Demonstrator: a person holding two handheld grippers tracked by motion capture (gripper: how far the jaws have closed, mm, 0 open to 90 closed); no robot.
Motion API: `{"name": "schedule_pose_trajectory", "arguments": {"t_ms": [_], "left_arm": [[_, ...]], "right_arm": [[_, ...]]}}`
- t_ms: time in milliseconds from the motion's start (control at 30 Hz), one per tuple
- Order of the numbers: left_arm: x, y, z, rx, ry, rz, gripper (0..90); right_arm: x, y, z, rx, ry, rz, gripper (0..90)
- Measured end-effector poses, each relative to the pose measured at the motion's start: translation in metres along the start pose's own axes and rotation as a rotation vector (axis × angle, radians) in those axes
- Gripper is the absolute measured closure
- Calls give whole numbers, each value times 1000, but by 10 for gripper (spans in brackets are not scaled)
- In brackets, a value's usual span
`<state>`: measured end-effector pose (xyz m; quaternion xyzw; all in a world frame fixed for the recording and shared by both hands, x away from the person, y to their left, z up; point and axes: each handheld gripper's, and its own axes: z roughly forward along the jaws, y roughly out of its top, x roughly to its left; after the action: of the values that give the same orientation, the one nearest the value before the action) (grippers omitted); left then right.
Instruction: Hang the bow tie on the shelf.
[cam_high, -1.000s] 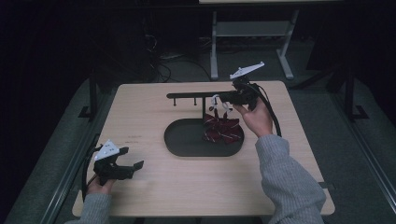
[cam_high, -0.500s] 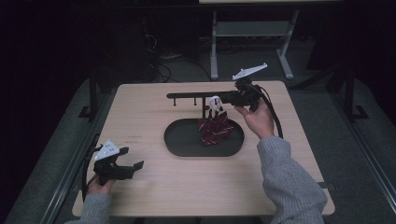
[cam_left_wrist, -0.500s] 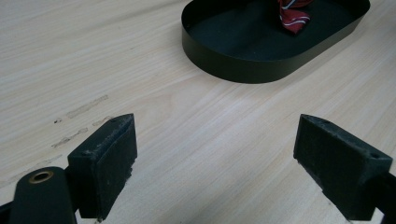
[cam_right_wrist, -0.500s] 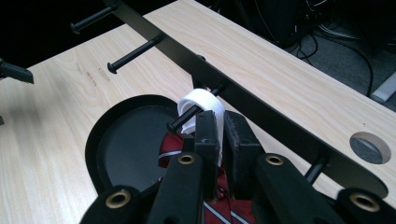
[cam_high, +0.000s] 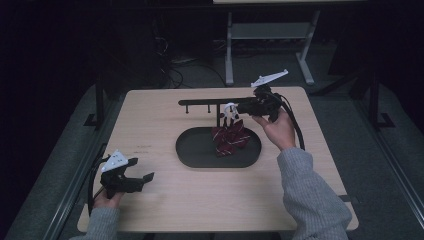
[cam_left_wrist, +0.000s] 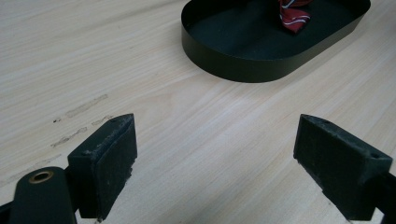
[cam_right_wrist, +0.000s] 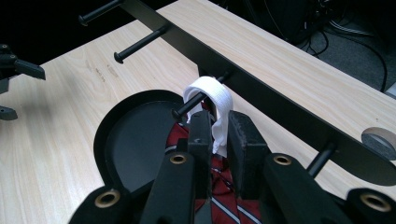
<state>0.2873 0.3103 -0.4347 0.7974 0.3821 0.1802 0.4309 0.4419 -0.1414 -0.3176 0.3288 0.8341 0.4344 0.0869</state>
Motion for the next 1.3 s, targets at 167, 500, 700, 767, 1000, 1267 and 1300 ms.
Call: {"name": "schedule_pose_trajectory", "arguments": {"t_ms": [167,500,700,767,1000,1267,1300], "left_arm": [[0,0,-1,-1,1,-3,130],[0,0,0,0,-2,-2,130],[0,0,0,3,0,0,130],[0,0,0,2,-2,2,131],[0,0,0,3,-1,-3,131],[0,-1,0,3,0,-2,130],[0,-1,0,2,1,-1,131]], "right_arm": [[1,1,-1,-6,-1,-15,786],[5,1,-5,-14,0,-13,780],[5,1,-8,-19,4,-21,771],[5,1,-9,-17,2,-19,766],[7,-1,-14,-17,2,-25,755],[6,-8,-17,-21,5,-19,733],[6,-8,-18,-22,9,-19,731]]}}
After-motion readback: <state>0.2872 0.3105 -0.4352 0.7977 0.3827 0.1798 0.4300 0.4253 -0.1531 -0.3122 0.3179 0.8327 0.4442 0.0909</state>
